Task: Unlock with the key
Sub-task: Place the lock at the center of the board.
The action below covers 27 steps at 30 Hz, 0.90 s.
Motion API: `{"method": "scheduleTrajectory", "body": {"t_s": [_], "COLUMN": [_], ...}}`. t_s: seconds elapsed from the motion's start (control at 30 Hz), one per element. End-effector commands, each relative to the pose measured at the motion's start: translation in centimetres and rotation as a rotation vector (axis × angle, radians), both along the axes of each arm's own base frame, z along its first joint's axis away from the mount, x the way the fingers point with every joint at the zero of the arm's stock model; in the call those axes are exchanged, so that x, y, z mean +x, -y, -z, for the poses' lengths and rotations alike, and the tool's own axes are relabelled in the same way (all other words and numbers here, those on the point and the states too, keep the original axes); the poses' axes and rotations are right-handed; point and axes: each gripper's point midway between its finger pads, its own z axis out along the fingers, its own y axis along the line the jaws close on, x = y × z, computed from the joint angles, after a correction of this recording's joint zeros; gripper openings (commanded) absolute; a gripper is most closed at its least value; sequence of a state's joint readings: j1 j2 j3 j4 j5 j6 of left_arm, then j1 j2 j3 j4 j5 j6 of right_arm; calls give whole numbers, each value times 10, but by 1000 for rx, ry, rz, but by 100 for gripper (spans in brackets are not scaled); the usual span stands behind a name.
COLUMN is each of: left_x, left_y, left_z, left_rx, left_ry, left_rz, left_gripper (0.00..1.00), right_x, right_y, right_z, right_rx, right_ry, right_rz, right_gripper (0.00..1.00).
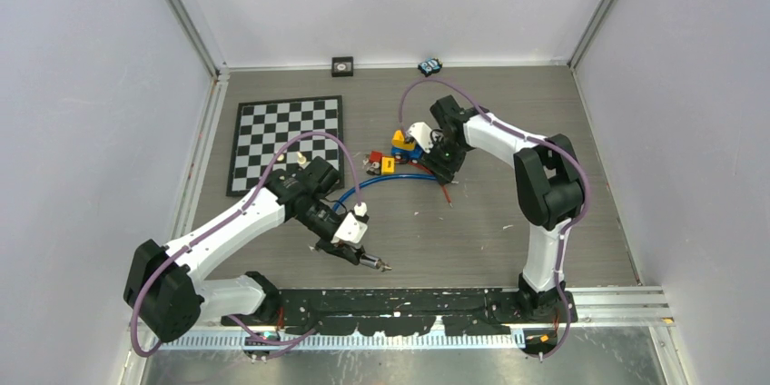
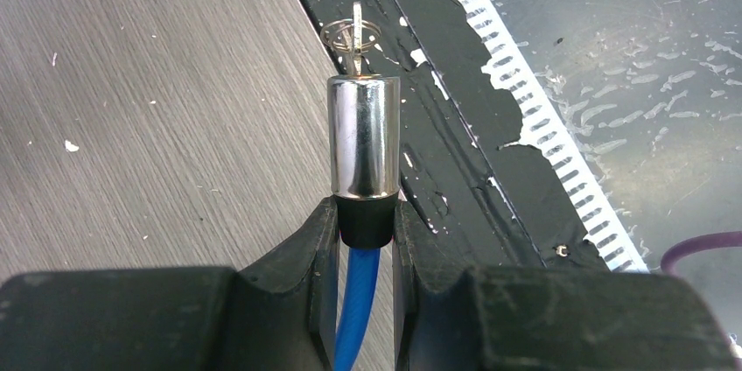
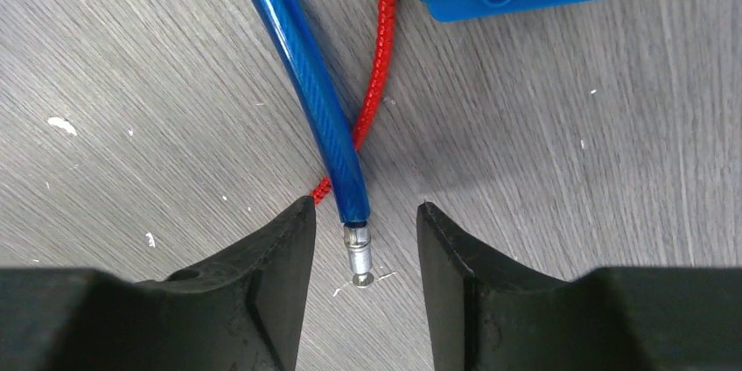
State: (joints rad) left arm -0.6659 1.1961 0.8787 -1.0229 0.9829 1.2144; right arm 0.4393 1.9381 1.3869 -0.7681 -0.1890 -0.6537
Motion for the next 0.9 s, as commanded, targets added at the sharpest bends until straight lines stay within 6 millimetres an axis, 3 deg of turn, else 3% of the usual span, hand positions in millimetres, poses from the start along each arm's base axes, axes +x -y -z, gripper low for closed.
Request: {"method": "scheduleTrajectory", "body": {"t_s": [0.0,0.3,0.43,0.57,0.7,0.87], "left_x": [-2,-3,-8,-15,-19,0], "left_y": [2,-2,-11,-27,-41,-55], "left_z": [-7,-8,-12,-15,-11,9], "left_rx": [-35,-21,7,56,115,216], "left_ry": [27,40,47,81,113,234], "left_rz": [16,17,30,55,77,121], "left_gripper": [0,0,0,0,0,0], "right_x": [2,-8,-14,-23,-35,-47], "right_y": [-5,-1,0,8,30,84], "right_z": [0,-4,-28,-59,-84,-94], "right_rx": [16,11,55,102,109,46], "right_ry": [-5,-33,-10,46,98,149], "right_rz": [-19,-41,-44,-36,-1,107], "right_gripper": [47,15,4,1,1,1]}}
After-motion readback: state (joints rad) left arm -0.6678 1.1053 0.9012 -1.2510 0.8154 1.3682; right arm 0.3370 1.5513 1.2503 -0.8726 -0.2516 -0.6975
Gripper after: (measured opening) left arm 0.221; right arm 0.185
